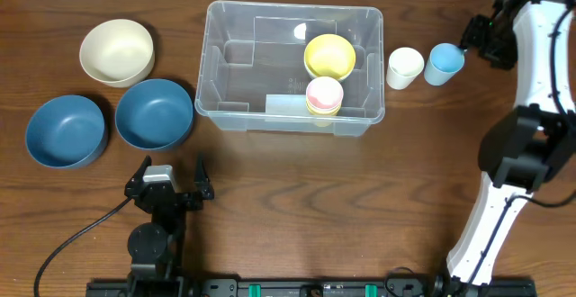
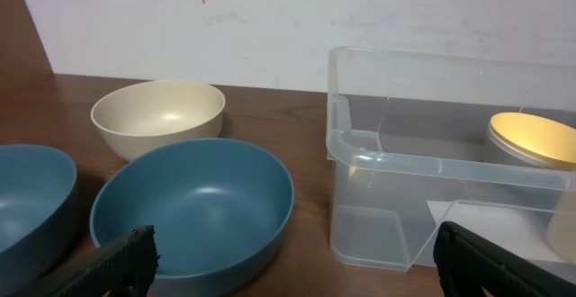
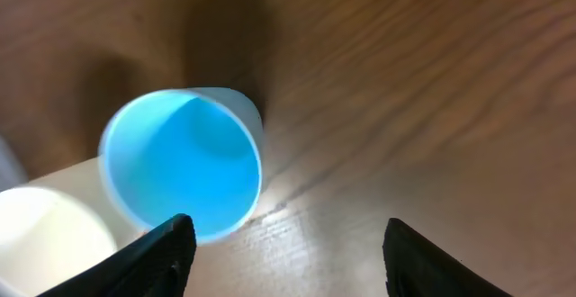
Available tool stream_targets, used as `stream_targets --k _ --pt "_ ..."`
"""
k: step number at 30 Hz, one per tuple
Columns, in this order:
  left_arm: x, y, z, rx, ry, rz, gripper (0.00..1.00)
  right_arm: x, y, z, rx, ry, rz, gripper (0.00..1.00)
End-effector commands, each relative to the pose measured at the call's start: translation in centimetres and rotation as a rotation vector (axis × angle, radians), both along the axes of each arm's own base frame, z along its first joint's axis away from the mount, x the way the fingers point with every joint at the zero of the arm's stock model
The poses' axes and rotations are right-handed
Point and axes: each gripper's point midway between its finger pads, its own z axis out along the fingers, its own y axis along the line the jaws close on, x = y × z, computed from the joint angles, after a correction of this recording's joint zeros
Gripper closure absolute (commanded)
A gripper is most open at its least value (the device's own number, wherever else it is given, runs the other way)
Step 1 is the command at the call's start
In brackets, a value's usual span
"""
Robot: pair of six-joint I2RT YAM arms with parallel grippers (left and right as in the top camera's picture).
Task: Pack container
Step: 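Release the pink cup and grasp the light-blue cup with the right gripper, then lower the light-blue cup into the pink cup stack in the bin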
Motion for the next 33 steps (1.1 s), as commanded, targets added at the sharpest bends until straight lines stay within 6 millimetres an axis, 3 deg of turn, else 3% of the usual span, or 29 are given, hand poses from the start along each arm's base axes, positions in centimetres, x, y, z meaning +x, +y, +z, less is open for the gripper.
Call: stream_targets --k 1,6,8,10,15,20,24,28,30,33 --pt "-0.1 0.3 -1.8 0.017 0.051 0.011 0.02 0.0 0.1 -3.2 0.017 0.058 0.015 0.34" --pt "-0.1 0.3 -1.8 0.017 0.051 0.011 0.02 0.2 0.1 -6.2 0.027 0.101 0.015 0.47" --pt "-0.1 0.3 -1.8 0.017 0.051 0.011 0.02 0.1 0.2 -6.8 0.032 0.113 0.015 0.62" --pt "-0.1 0.3 -1.8 0.017 0.051 0.011 0.02 0.0 0.2 -6.8 0.033 0.117 0.014 0.78" --pt "-0.1 0.3 -1.8 0.017 0.051 0.011 0.02 -0.1 0.2 -4.9 0.024 0.093 0.013 0.96" --pt "-0.1 0.3 -1.8 0.017 0.051 0.011 0.02 -0.4 0.3 0.1 0.006 0.026 0.015 0.99" --pt "-0.1 0.3 -1.8 0.017 0.051 0.011 0.02 -1.2 1.6 6.3 -0.003 -0.078 0.056 0.99" --pt "-0.1 0.3 -1.8 0.017 0.051 0.011 0.02 -2.9 5.3 12.4 0.002 -0.188 0.152 0.99" --pt "-0.1 0.3 -1.8 0.017 0.051 0.011 0.02 -3.9 8.2 15.1 -0.001 -0.234 0.217 0.99" --pt "-0.1 0.3 -1.8 0.017 0.051 0.011 0.02 -5.3 13.1 17.3 0.008 -0.275 0.327 0.99"
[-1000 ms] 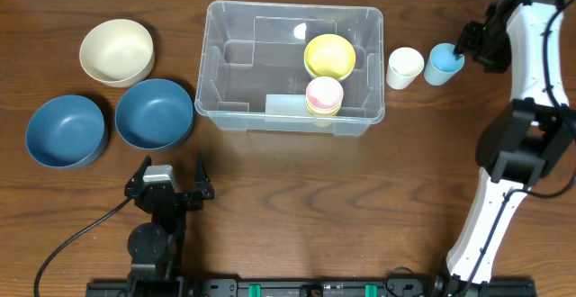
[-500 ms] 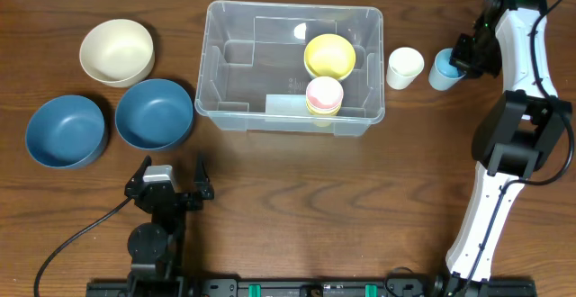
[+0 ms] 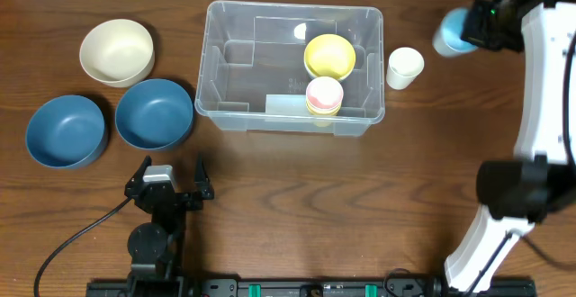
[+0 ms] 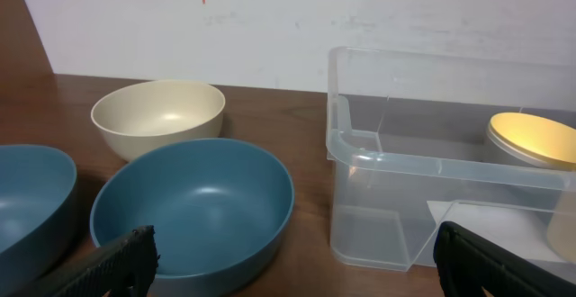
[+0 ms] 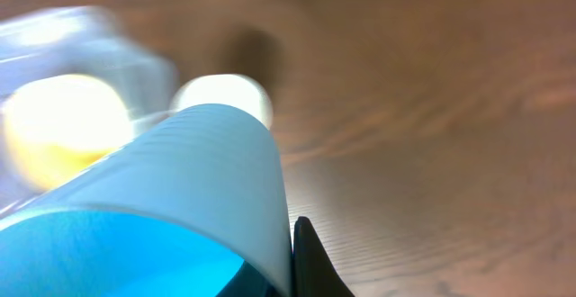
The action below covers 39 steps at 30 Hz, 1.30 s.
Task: Pack container
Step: 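Lower the light-blue cup into the pink cup stack in the bin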
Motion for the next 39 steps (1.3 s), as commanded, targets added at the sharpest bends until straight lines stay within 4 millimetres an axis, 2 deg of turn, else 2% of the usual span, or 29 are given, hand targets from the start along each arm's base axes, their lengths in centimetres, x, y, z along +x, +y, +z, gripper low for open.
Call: stream_targets --k 1,4,8,10,14,18,23,30,31,34,35,39 --pt "-0.1 0.3 -1.8 0.017 0.051 0.011 0.02 -1.5 6.7 2.6 0.013 -0.050 0.173 0.99" --pt "-0.1 0.3 -1.8 0.017 0.051 0.011 0.02 -2.8 12.0 2.5 0.018 -0.037 0.292 0.99" --pt "-0.1 0.3 -1.8 0.017 0.051 0.011 0.02 -4.1 17.3 0.8 -0.007 0.009 0.395 0.99" --pt "-0.1 0.3 -1.8 0.017 0.051 0.011 0.02 -4.5 19.2 -0.3 -0.025 0.036 0.426 0.99" --pt "-0.1 0.3 -1.8 0.017 0.051 0.011 0.02 -5.1 21.5 -3.0 -0.061 0.107 0.457 0.99" --pt "-0.1 0.3 -1.8 0.017 0.051 0.011 0.02 -5.5 22.2 -5.4 -0.080 0.183 0.457 0.99" --pt "-0.1 0.3 -1.8 0.017 0.051 0.011 0.02 -5.5 21.7 -7.7 -0.123 0.259 0.424 0.99" --pt "-0.1 0.3 -1.8 0.017 0.051 0.011 0.02 -4.5 21.8 -7.9 -0.132 0.222 0.417 0.98" --pt "-0.1 0.3 -1.8 0.017 0.051 0.011 0.02 -4.4 21.8 -7.8 -0.135 0.218 0.416 0.95" --pt "-0.1 0.3 -1.8 0.017 0.051 0.011 0.02 -4.3 21.6 -7.8 -0.144 0.215 0.413 0.57" --pt "-0.1 0.3 -1.8 0.017 0.051 0.011 0.02 -4.2 21.5 -7.8 -0.150 0.213 0.411 0.53" --pt "-0.1 0.3 -1.8 0.017 0.051 0.011 0.02 -4.0 21.3 -7.8 -0.154 0.210 0.406 0.53"
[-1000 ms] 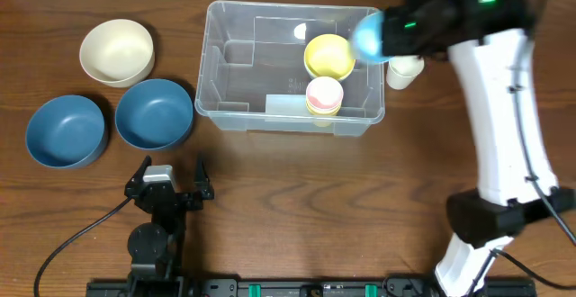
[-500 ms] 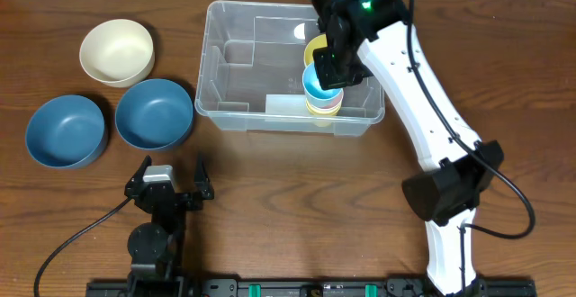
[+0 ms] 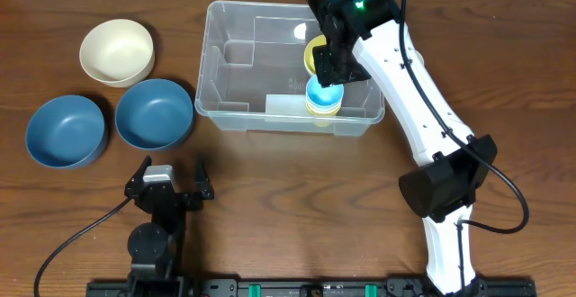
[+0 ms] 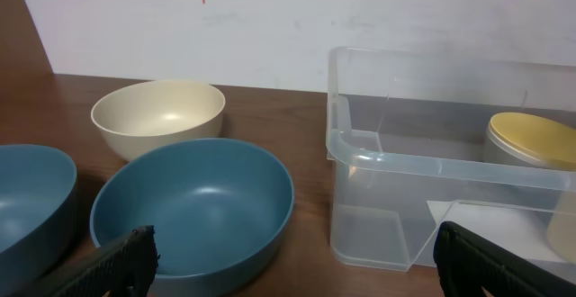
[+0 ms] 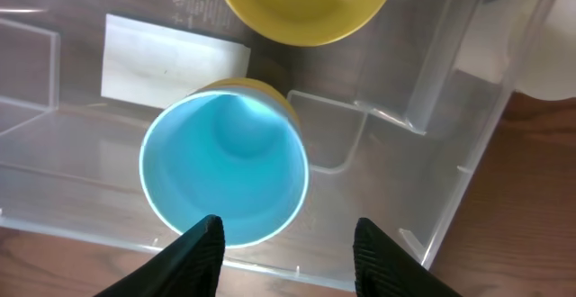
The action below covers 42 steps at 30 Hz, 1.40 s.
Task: Pack container
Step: 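Lower the light-blue cup into the pink cup stack in the bin, then release and grasp the white cup with the right gripper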
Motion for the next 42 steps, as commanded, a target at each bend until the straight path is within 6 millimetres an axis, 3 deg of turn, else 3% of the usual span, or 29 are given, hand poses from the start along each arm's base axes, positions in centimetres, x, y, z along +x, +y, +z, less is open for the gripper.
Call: stream_targets --k 1,5,10,16,20,26,31,34,38,39,42 --pt "-0.1 0.3 -1.8 0.017 0.051 0.011 0.02 0.4 -0.5 0.0 -0.019 -0.014 -0.013 0.53" --pt "-0.1 0.3 -1.8 0.017 0.051 0.011 0.02 1.5 -2.1 1.5 -0.022 -0.064 -0.045 0.53" --pt "-0.1 0.3 -1.8 0.017 0.051 0.011 0.02 4.0 -7.2 3.7 0.039 -0.117 -0.179 0.49" --pt "-0.1 0.3 -1.8 0.017 0.051 0.011 0.02 5.3 -14.4 2.0 0.108 -0.040 -0.318 0.50" --pt "-0.1 0.3 -1.8 0.017 0.051 0.011 0.02 6.0 -17.5 -0.3 0.112 0.010 -0.373 0.53" --pt "-0.1 0.3 -1.8 0.017 0.051 0.011 0.02 7.2 -19.2 -5.7 0.091 0.104 -0.411 0.55" --pt "-0.1 0.3 -1.8 0.017 0.051 0.011 0.02 8.0 -19.4 -10.4 0.077 0.170 -0.420 0.59" --pt "-0.1 0.3 -1.8 0.017 0.051 0.011 0.02 8.0 -19.3 -12.6 0.074 0.208 -0.429 0.66" --pt "-0.1 0.3 -1.8 0.017 0.051 0.011 0.02 8.2 -19.3 -13.2 0.076 0.214 -0.441 0.87" --pt "-0.1 0.3 -1.8 0.017 0.051 0.011 0.02 8.3 -19.3 -13.2 0.076 0.210 -0.444 0.97" --pt "-0.1 0.3 -1.8 0.017 0.051 0.011 0.02 8.3 -19.9 -12.2 0.061 0.188 -0.467 0.99"
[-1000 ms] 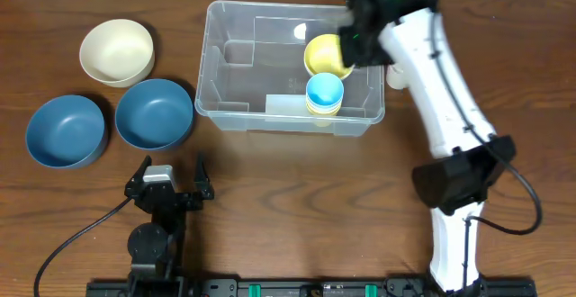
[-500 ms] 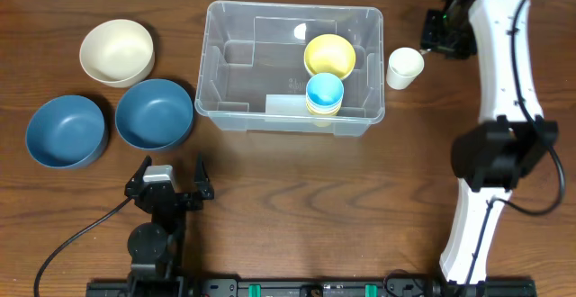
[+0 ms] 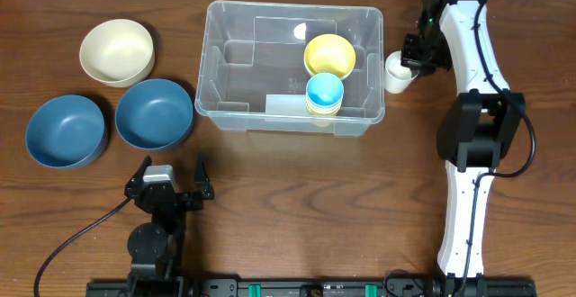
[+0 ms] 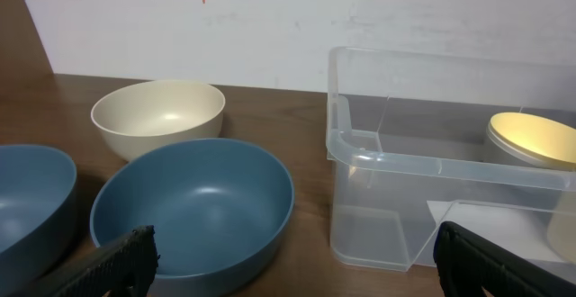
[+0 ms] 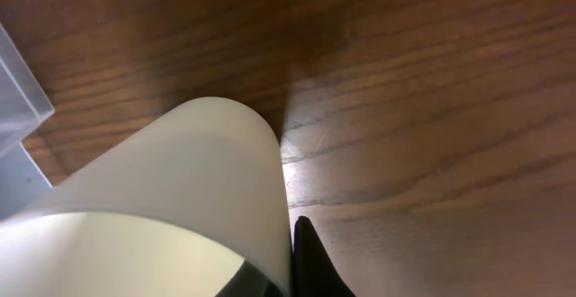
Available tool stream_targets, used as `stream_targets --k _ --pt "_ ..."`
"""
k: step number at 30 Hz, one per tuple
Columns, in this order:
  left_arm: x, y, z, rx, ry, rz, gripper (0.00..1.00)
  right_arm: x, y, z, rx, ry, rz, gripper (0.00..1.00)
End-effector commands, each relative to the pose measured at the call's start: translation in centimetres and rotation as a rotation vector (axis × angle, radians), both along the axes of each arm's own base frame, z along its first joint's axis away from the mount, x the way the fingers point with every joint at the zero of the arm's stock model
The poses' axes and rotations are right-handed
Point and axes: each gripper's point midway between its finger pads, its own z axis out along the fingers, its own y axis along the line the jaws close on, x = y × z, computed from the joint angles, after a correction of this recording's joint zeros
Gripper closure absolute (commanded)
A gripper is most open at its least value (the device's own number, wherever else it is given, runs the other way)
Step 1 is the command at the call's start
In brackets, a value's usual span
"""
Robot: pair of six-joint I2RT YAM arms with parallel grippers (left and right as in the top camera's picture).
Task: Pack container
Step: 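Release and grasp the white cup with the right gripper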
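The clear plastic container [image 3: 288,58] holds a yellow bowl [image 3: 329,56] and a stack of cups topped by a blue cup [image 3: 324,92]. Just outside its right wall is a cream cup [image 3: 396,70]. My right gripper [image 3: 414,56] is shut on that cup's rim. In the right wrist view the cream cup [image 5: 171,207] fills the lower left, with one dark finger [image 5: 304,256] pressed against its outer wall. My left gripper [image 4: 288,274] is open near the table's front edge, nothing between its fingers.
A cream bowl [image 3: 116,51] and two blue bowls [image 3: 155,113] [image 3: 65,130] sit left of the container. In the left wrist view the nearer blue bowl [image 4: 193,207] lies just ahead, with the container's corner [image 4: 360,153] to its right.
My right gripper was open over the blue cup on the stack in the container. It is now outside the right wall, shut on the cream cup. The blue cup stays on the stack.
My right gripper stood open around the blue cup beside the cream cup on the table. Then it held the blue cup up at the far right. Then the blue cup sat on the stack in the container, released. Now the gripper grips the cream cup.
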Motion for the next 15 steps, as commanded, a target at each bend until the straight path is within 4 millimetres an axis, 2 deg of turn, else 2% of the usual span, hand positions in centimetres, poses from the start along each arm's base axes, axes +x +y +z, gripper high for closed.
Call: stream_targets --k 1,5,8,9,12,15 --pt "-0.1 0.3 -1.8 0.017 0.051 0.011 0.02 0.2 -1.3 1.5 -0.020 -0.031 -0.042 0.99" --pt "-0.1 0.3 -1.8 0.017 0.051 0.011 0.02 -0.2 -2.4 4.8 -0.023 -0.072 -0.057 0.99" --pt "-0.1 0.3 -1.8 0.017 0.051 0.011 0.02 -0.9 -3.0 8.5 -0.034 -0.130 -0.054 0.99" --pt "-0.1 0.3 -1.8 0.017 0.051 0.011 0.02 -1.3 -3.1 10.3 -0.040 -0.160 -0.050 0.99" --pt "-0.1 0.3 -1.8 0.017 0.051 0.011 0.02 -2.3 -2.6 14.5 -0.039 -0.239 -0.021 0.99" --pt "-0.1 0.3 -1.8 0.017 0.051 0.011 0.02 -3.6 -0.6 18.5 -0.023 -0.320 0.040 0.99"
